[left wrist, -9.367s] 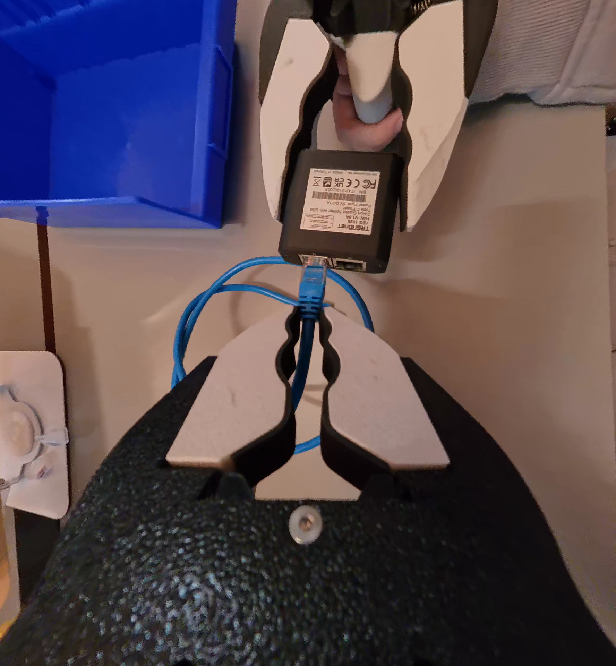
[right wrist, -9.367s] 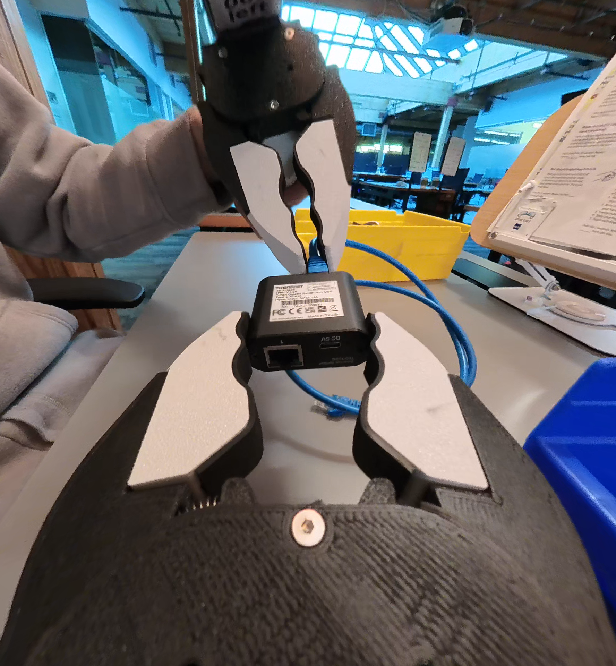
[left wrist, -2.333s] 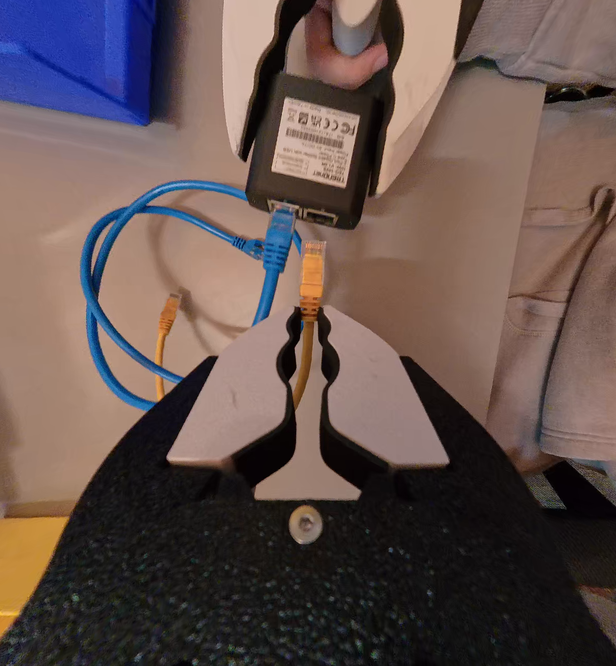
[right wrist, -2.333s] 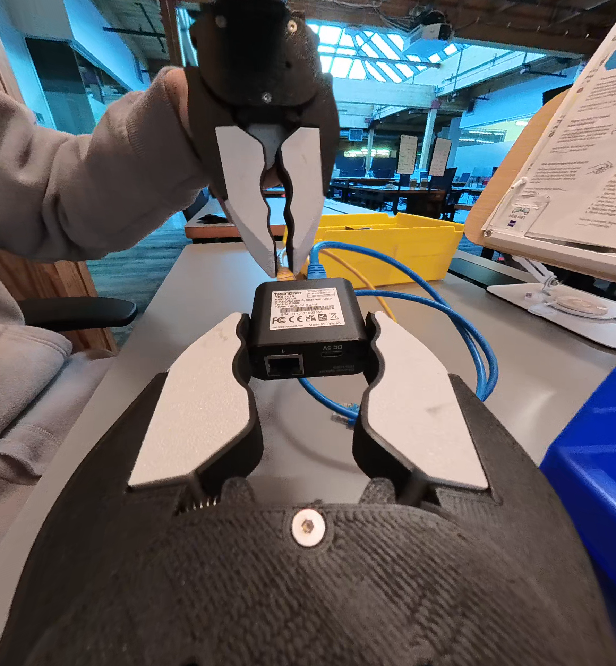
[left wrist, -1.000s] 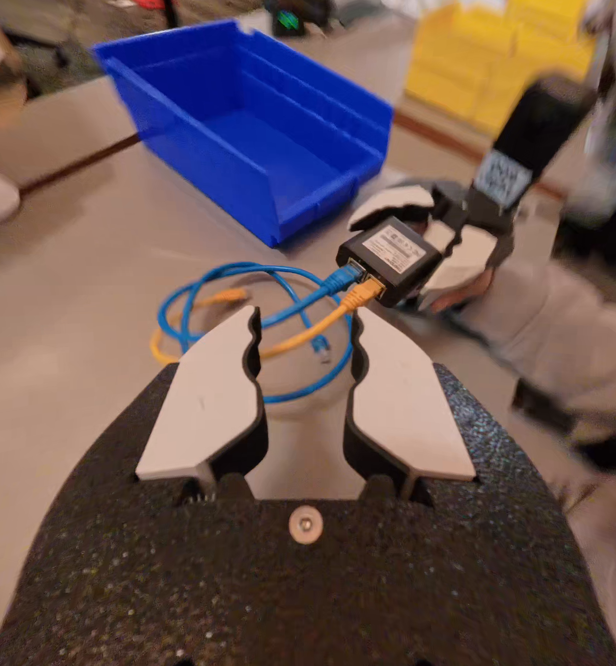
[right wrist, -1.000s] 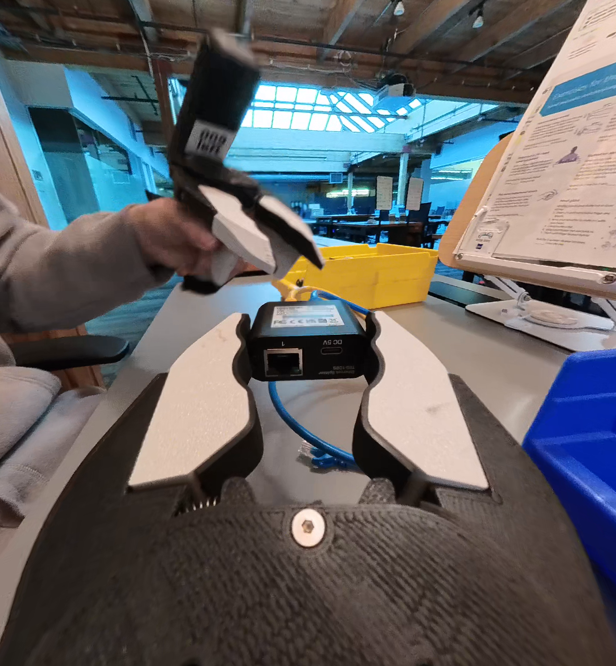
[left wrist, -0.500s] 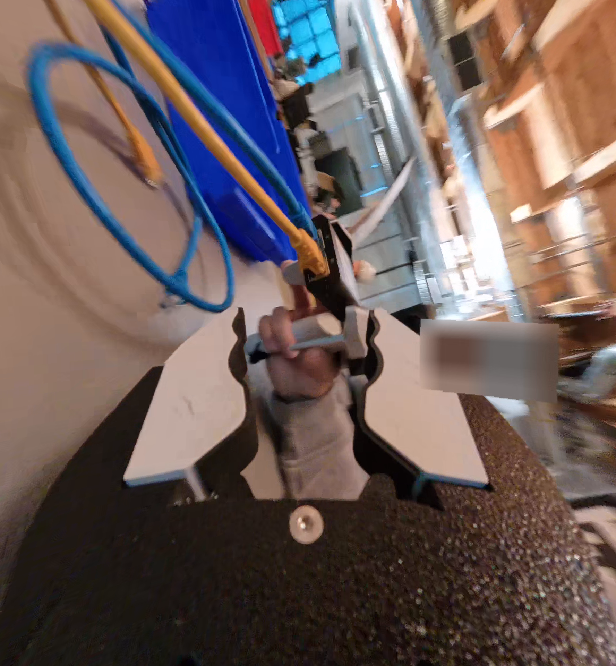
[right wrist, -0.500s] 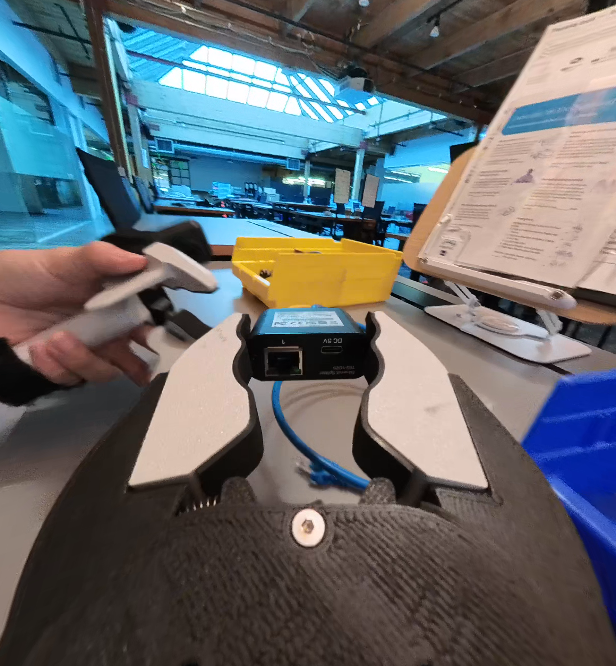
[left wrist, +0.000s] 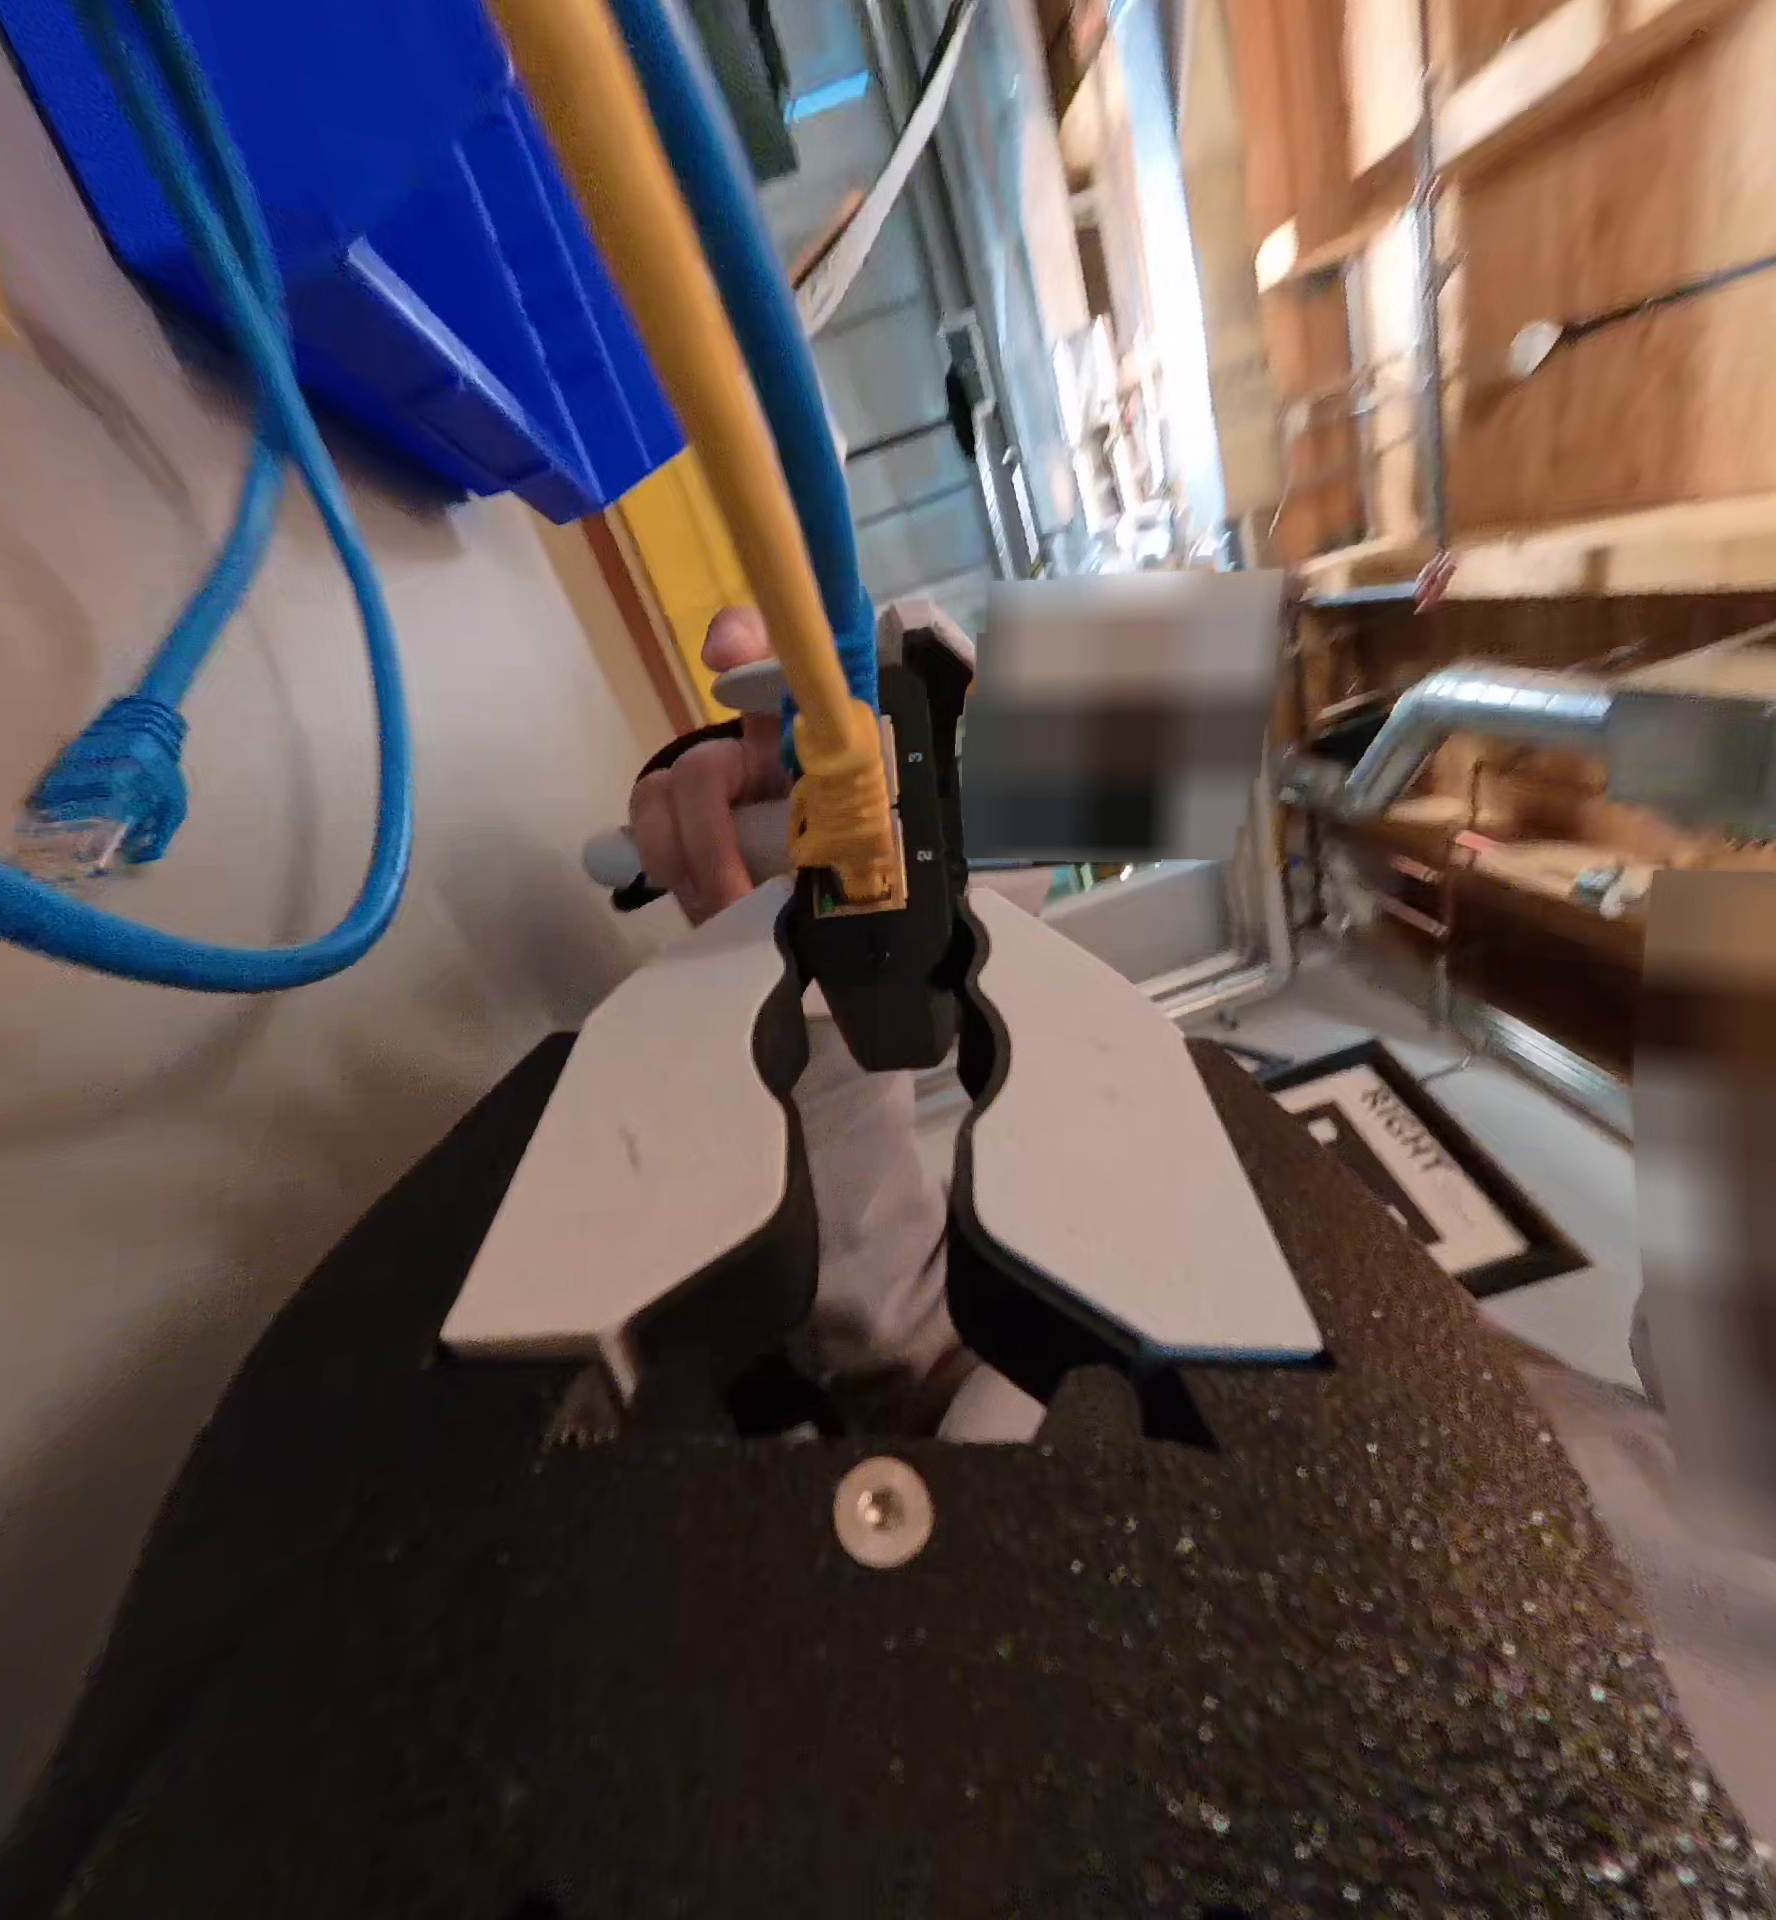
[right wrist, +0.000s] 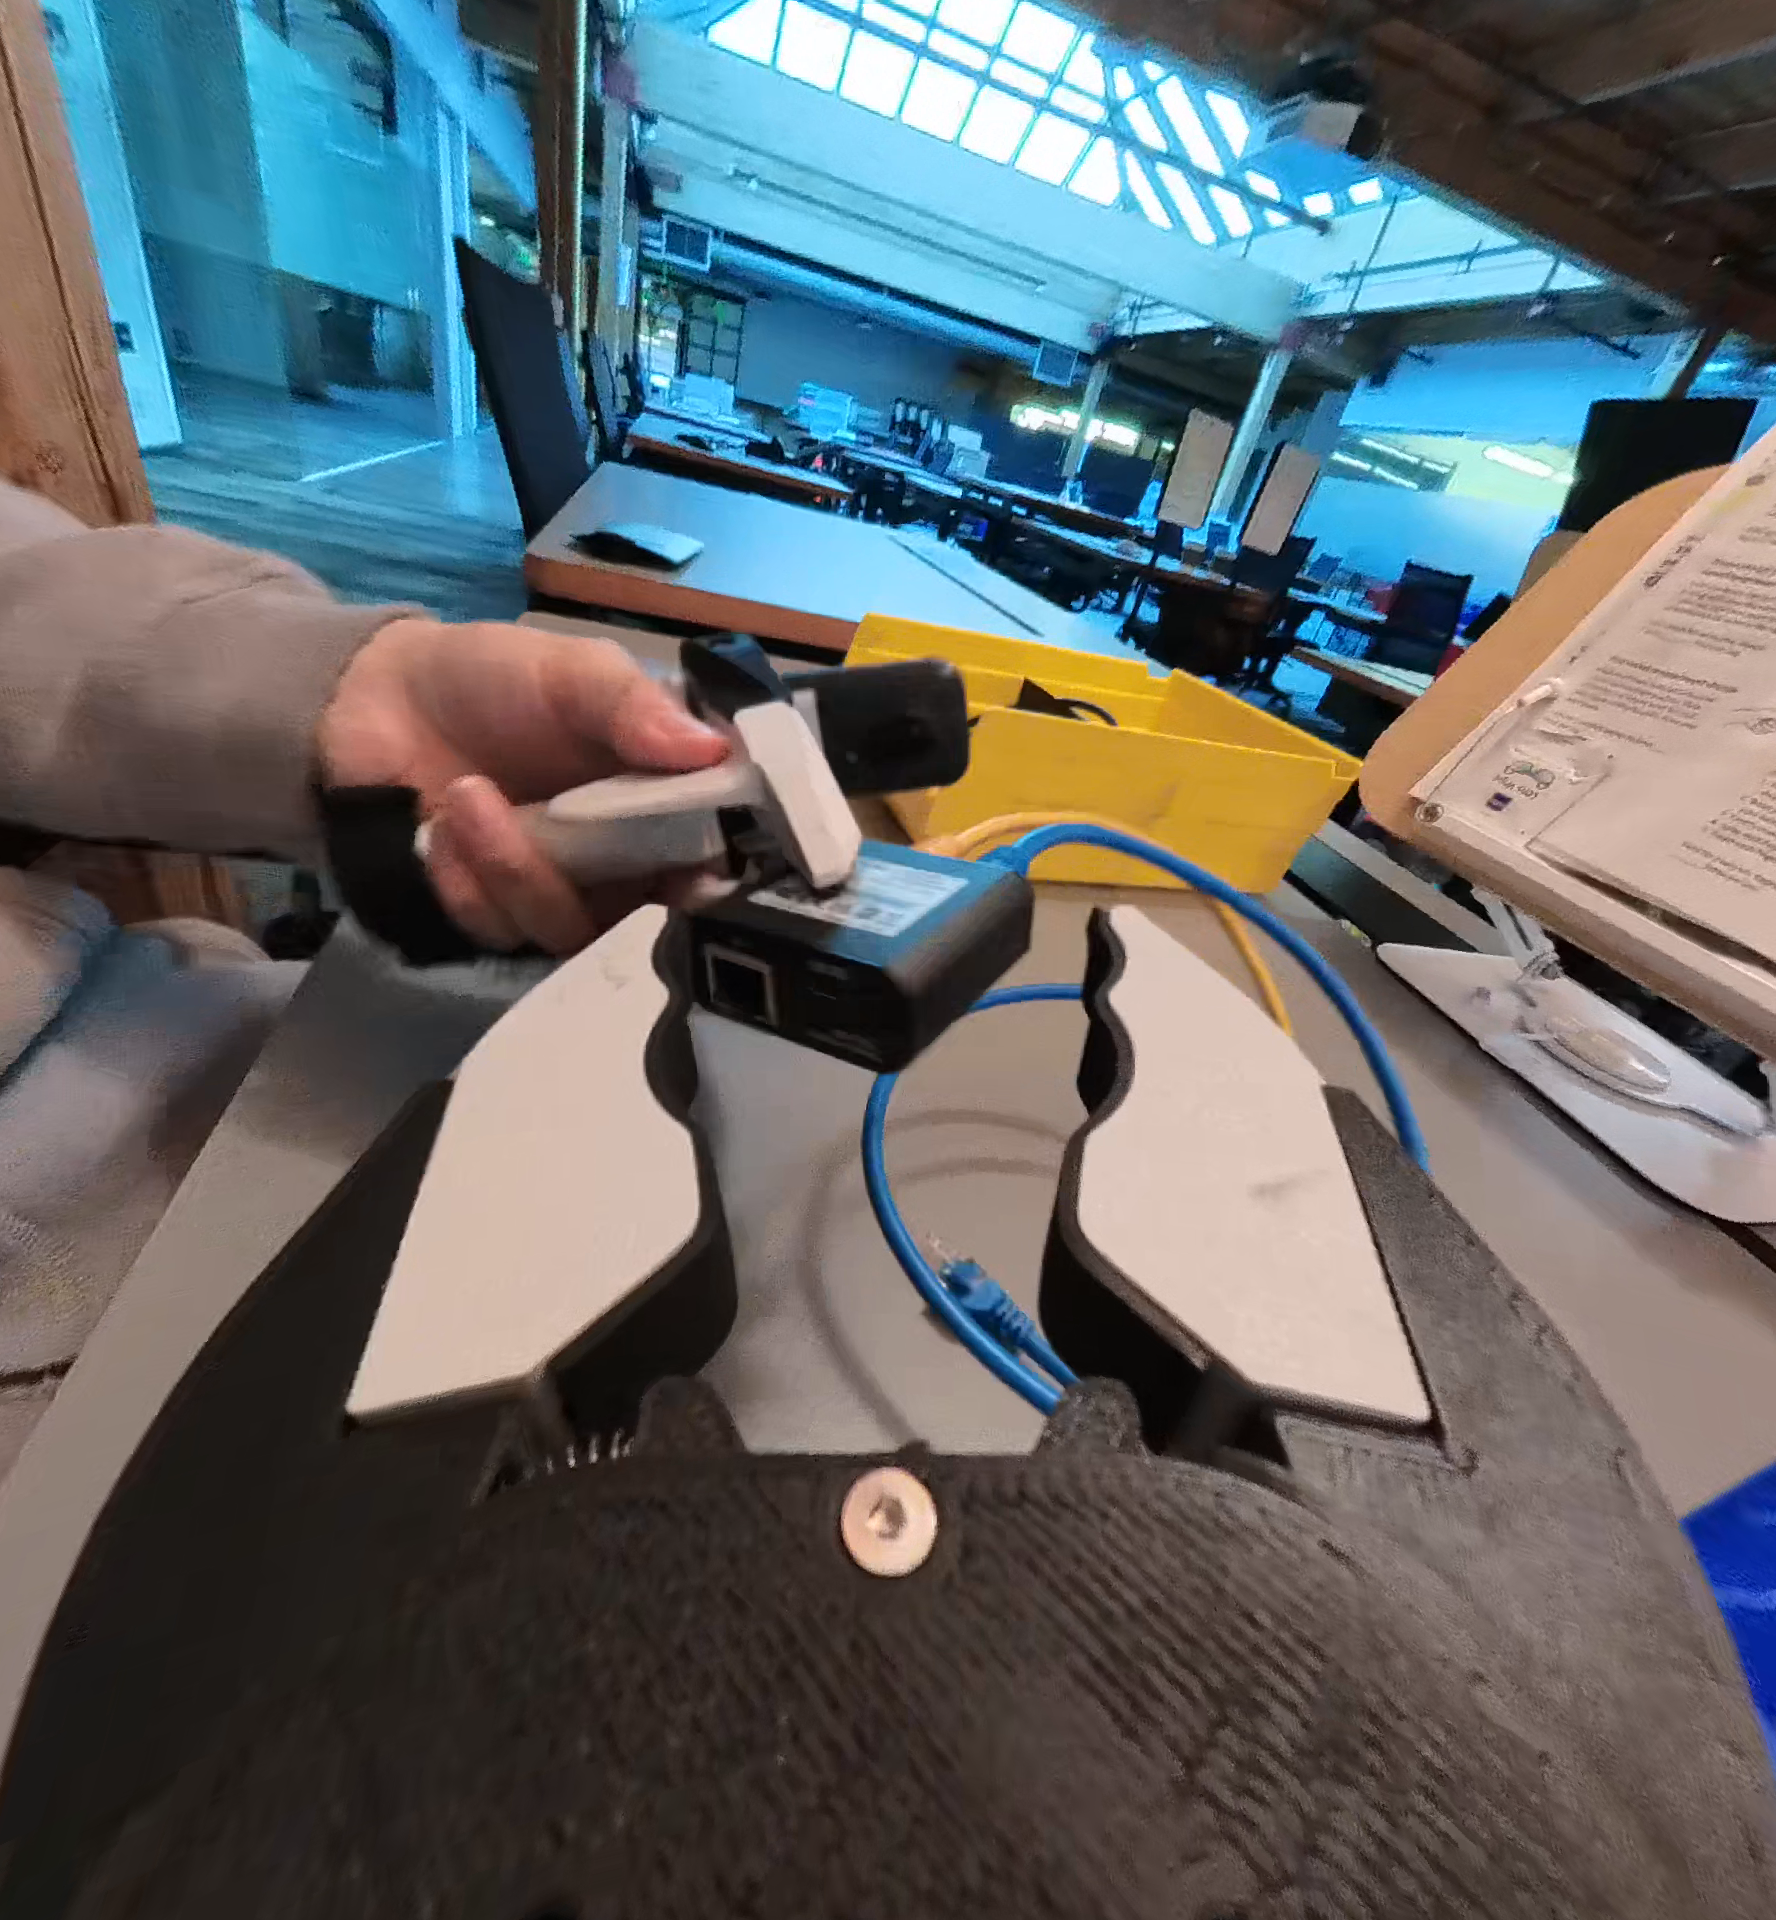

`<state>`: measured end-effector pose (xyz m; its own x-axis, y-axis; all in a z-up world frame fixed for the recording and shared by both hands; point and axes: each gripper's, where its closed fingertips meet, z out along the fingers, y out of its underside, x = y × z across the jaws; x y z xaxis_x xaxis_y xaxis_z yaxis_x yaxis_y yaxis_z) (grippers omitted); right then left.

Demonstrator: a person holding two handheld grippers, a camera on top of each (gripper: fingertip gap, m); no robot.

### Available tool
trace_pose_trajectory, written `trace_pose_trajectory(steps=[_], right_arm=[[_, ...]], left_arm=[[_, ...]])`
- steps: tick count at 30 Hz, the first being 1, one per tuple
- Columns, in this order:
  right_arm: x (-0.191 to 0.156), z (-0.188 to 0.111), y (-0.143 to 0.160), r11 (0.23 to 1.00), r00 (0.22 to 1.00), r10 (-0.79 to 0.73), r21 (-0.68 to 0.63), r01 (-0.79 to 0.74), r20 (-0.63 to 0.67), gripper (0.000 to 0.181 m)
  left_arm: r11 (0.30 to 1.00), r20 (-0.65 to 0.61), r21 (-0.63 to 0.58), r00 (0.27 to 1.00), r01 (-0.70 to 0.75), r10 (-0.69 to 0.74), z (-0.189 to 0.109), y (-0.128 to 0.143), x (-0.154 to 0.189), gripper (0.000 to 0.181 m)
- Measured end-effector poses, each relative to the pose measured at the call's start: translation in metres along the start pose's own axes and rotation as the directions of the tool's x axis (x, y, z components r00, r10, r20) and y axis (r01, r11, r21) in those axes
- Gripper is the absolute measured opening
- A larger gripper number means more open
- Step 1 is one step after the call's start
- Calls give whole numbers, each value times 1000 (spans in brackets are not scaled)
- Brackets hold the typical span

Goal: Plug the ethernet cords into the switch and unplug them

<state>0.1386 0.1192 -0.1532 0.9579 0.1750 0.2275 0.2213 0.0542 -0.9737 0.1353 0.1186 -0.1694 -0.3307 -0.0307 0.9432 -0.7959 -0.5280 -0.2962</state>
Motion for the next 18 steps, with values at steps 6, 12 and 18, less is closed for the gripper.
trace_pose_trajectory(steps=[6, 12, 18], right_arm=[[-24, 10, 3, 998, 991, -56, -18, 59, 121, 63], [-14, 22, 2, 998, 998, -60, -8, 60, 31, 56], [40, 27, 18, 983, 923, -117, -172, 56, -367, 55]], left_arm=[[918, 14, -393, 998, -45, 55, -17, 22, 18, 24], [939, 21, -341, 998, -46, 56, -22, -3, 20, 24], [857, 331, 45, 817, -514, 473, -30, -64, 6, 48]])
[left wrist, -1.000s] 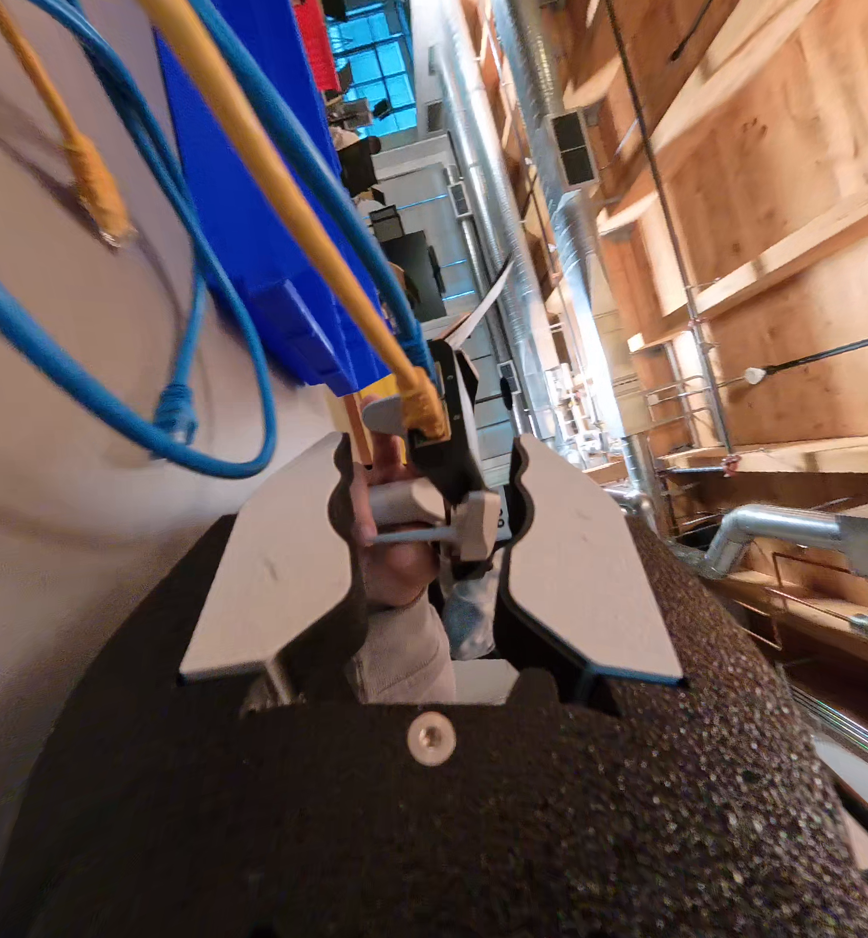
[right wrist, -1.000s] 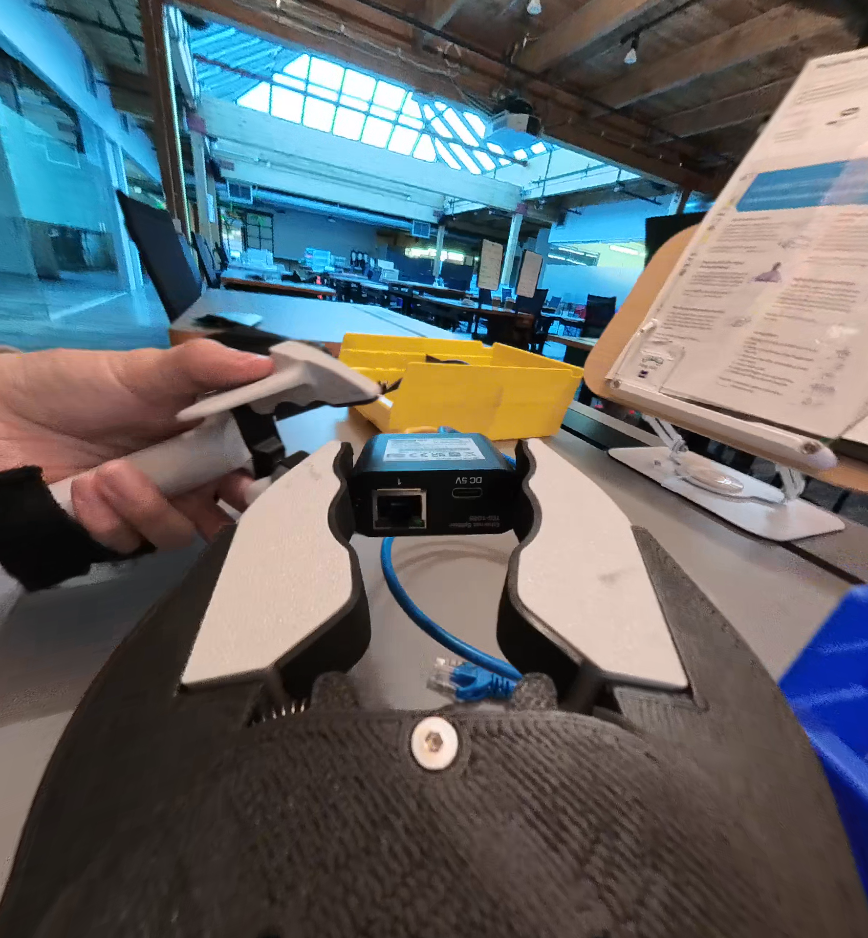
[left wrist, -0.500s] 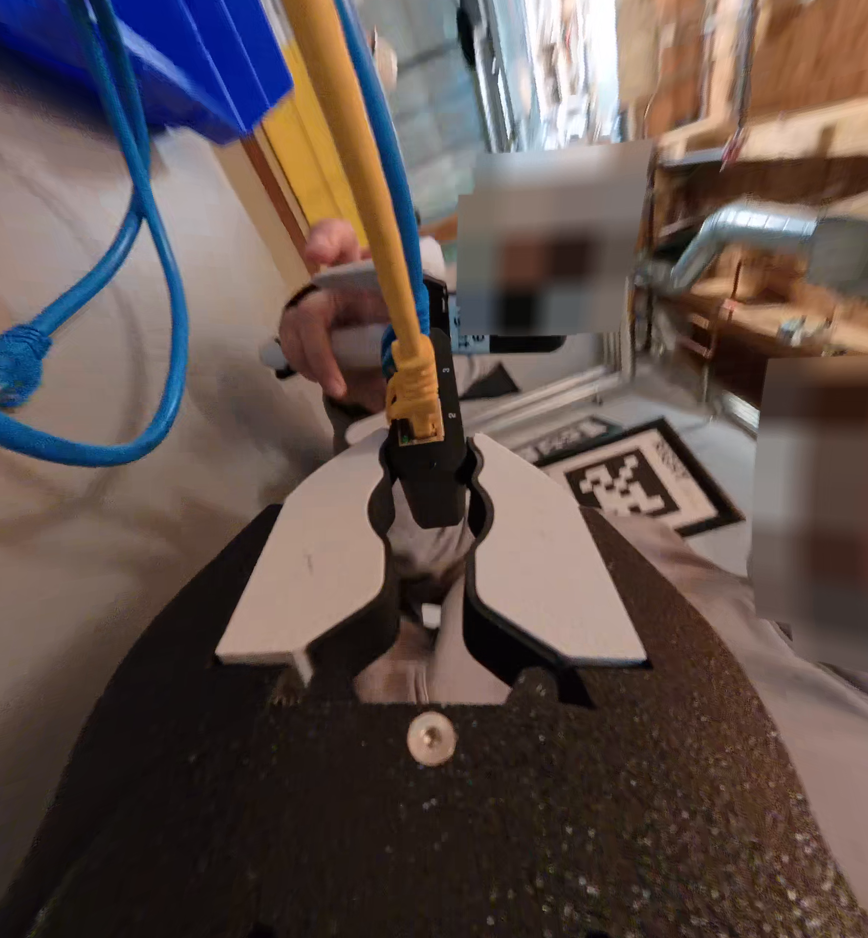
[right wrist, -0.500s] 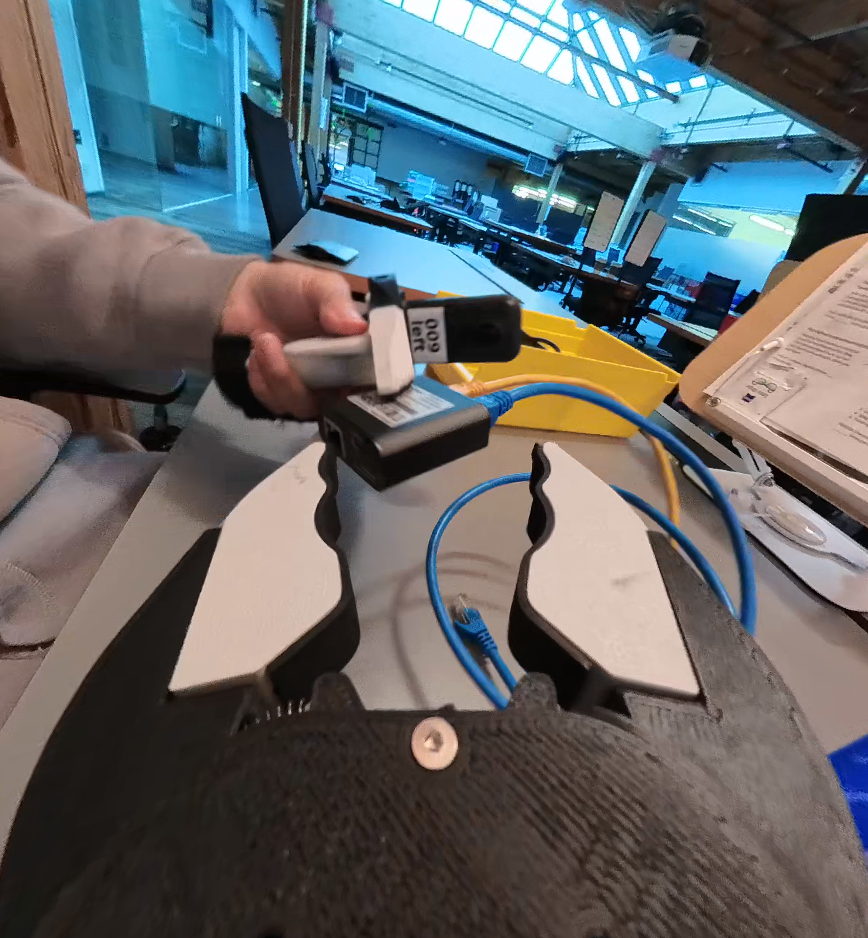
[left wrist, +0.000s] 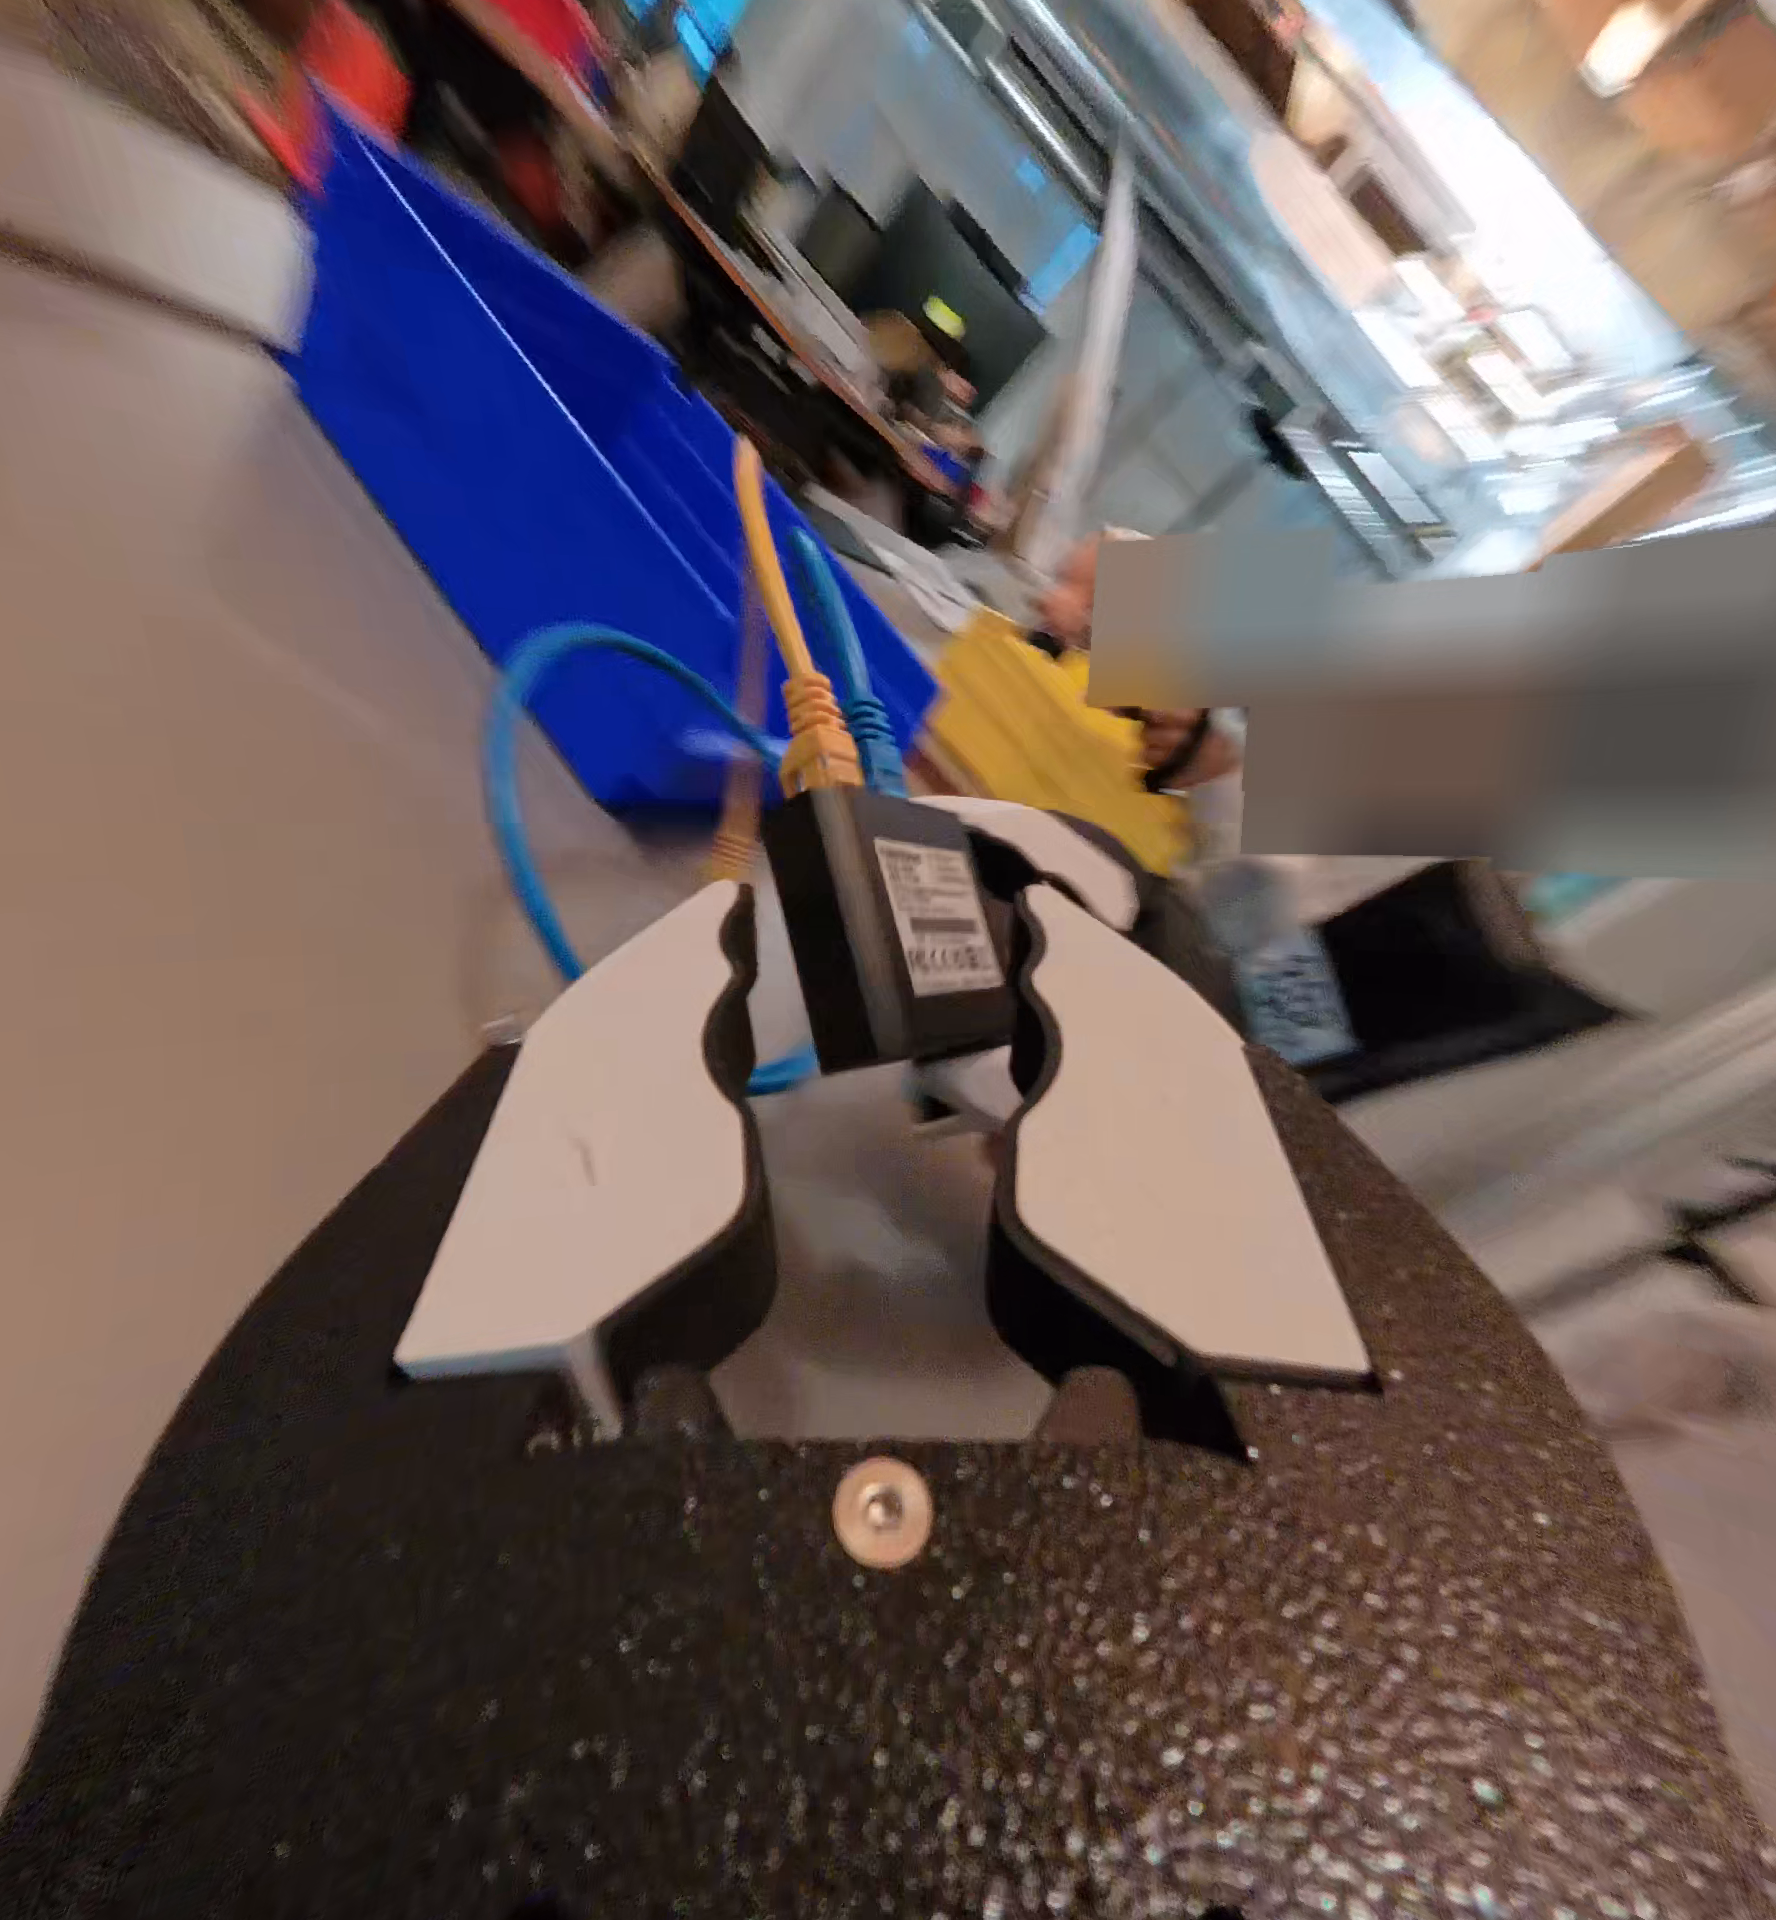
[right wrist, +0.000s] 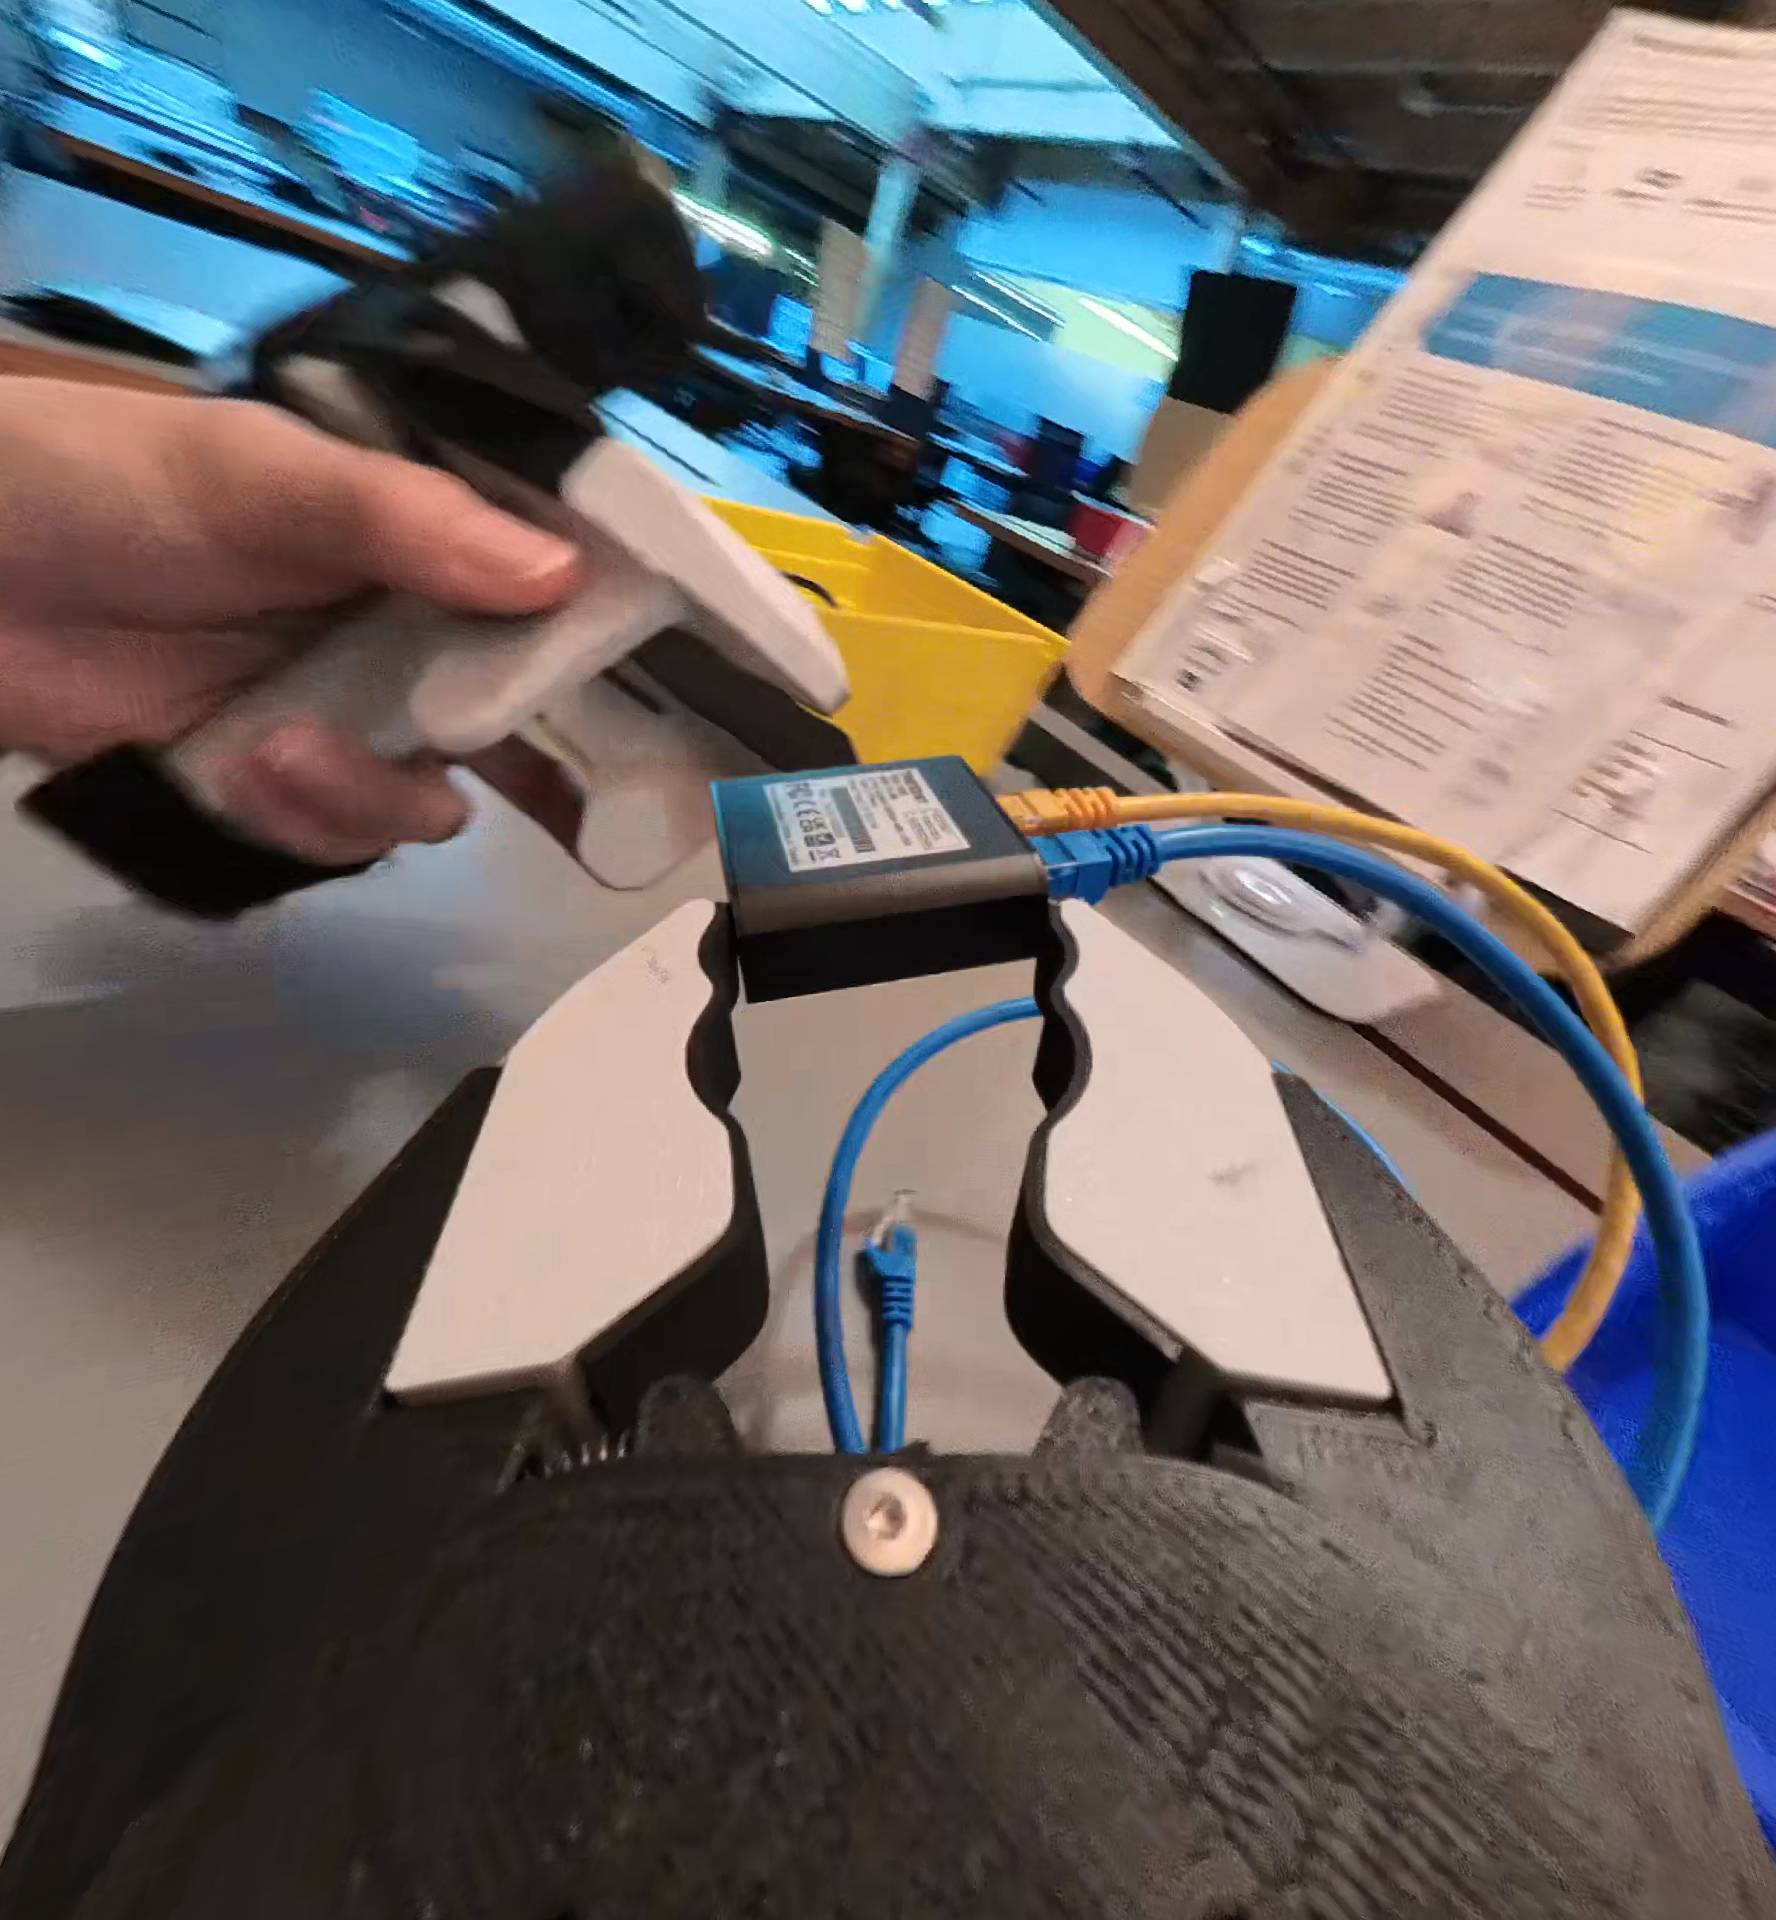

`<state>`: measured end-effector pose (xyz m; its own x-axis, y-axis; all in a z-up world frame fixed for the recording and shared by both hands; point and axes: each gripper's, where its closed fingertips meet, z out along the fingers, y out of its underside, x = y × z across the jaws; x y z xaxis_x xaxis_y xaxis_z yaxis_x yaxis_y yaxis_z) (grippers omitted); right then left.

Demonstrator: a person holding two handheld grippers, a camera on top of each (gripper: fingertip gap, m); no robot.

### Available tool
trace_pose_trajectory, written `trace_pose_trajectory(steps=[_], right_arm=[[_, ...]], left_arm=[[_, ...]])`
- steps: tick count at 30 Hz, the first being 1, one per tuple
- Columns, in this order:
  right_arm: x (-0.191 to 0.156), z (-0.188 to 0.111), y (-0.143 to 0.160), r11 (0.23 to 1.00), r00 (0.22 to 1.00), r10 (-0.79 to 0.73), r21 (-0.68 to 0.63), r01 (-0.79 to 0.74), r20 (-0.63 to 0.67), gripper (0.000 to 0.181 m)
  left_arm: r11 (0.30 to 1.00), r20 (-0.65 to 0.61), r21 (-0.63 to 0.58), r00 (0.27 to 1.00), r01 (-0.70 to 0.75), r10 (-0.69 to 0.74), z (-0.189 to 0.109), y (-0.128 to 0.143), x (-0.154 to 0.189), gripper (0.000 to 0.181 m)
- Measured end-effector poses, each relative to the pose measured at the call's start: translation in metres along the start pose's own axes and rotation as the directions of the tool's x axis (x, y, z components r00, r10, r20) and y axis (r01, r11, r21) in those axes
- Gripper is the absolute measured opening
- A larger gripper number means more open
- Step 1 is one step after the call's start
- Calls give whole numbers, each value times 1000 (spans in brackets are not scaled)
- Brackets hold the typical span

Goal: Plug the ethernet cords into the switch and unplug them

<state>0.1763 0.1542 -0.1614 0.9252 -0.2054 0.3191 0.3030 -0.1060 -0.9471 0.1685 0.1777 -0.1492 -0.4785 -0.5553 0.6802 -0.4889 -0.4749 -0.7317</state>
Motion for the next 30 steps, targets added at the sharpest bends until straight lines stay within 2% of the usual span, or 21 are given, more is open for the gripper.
trace_pose_trajectory(steps=[1, 2, 4, 6, 7, 9, 12, 14, 16, 18, 20, 21, 23, 24, 26, 27, 28, 30], right_arm=[[6, 2, 3, 1000, 998, 0, -26, -2, -63, 56], [12, 3, 6, 999, 992, -4, -49, -2, -128, 56], [13, 5, 10, 996, 985, -28, -91, 12, -172, 55], [10, 7, 11, 991, 977, -76, -125, 51, -201, 55], [8, 7, 11, 988, 972, -106, -134, 78, -211, 55], [6, 7, 11, 977, 961, -166, -167, 130, -222, 56], [-1, 9, 10, 964, 950, -227, -189, 188, -213, 56], [-3, 8, 8, 955, 938, -267, -192, 226, -222, 55], [-5, 11, 12, 949, 942, -273, -216, 231, -194, 55], [-8, 11, 11, 960, 960, -239, -182, 211, -145, 54], [-18, 10, 14, 969, 985, -170, -181, 171, 20, 57], [-26, 6, 12, 969, 981, -142, -182, 165, 134, 66], [-29, -9, -5, 964, 963, -132, -196, 180, 234, 73], [-28, -15, -24, 970, 962, -146, -155, 185, 232, 82], [-22, -23, -62, 983, 971, -168, -42, 177, 173, 80], [-17, -24, -70, 983, 973, -178, -23, 184, 143, 82], [-11, -23, -67, 981, 975, -187, -33, 192, 121, 83], [-1, -17, -41, 986, 984, -123, -93, 135, 129, 91]], left_arm=[[993, 109, 57, 989, -104, 97, -2, -2, -7, 54], [973, 217, 112, 961, -201, 173, -4, -6, -13, 68], [908, 341, 142, 881, -394, 329, -6, -8, -8, 68], [846, 423, 52, 779, -530, 462, -2, -4, -7, 66], [839, 420, -46, 752, -541, 508, 4, 5, -10, 62], [866, 432, -219, 752, -449, 498, 11, 21, -23, 77], [902, 370, -256, 827, -348, 424, 18, 26, -20, 70], [905, 355, -308, 847, -294, 396, 20, 33, -24, 65], [892, 353, -351, 843, -284, 407, 17, 36, -29, 61], [868, 332, -363, 824, -338, 459, 14, 33, -32, 61], [814, 305, -419, 782, -402, 543, 6, 28, -36, 61], [787, 287, -447, 765, -426, 577, 2, 25, -37, 61], [716, 210, -509, 738, -477, 641, -6, 20, -38, 60], [685, 169, -536, 733, -493, 659, -9, 18, -38, 60], [628, 74, -557, 721, -543, 689, -10, 16, -31, 60], [593, 14, -570, 715, -568, 699, -10, 17, -27, 60], [559, -38, -573, 701, -599, 712, -8, 18, -22, 60], [498, -161, -555, 673, -666, 721, -4, 22, -8, 60]])
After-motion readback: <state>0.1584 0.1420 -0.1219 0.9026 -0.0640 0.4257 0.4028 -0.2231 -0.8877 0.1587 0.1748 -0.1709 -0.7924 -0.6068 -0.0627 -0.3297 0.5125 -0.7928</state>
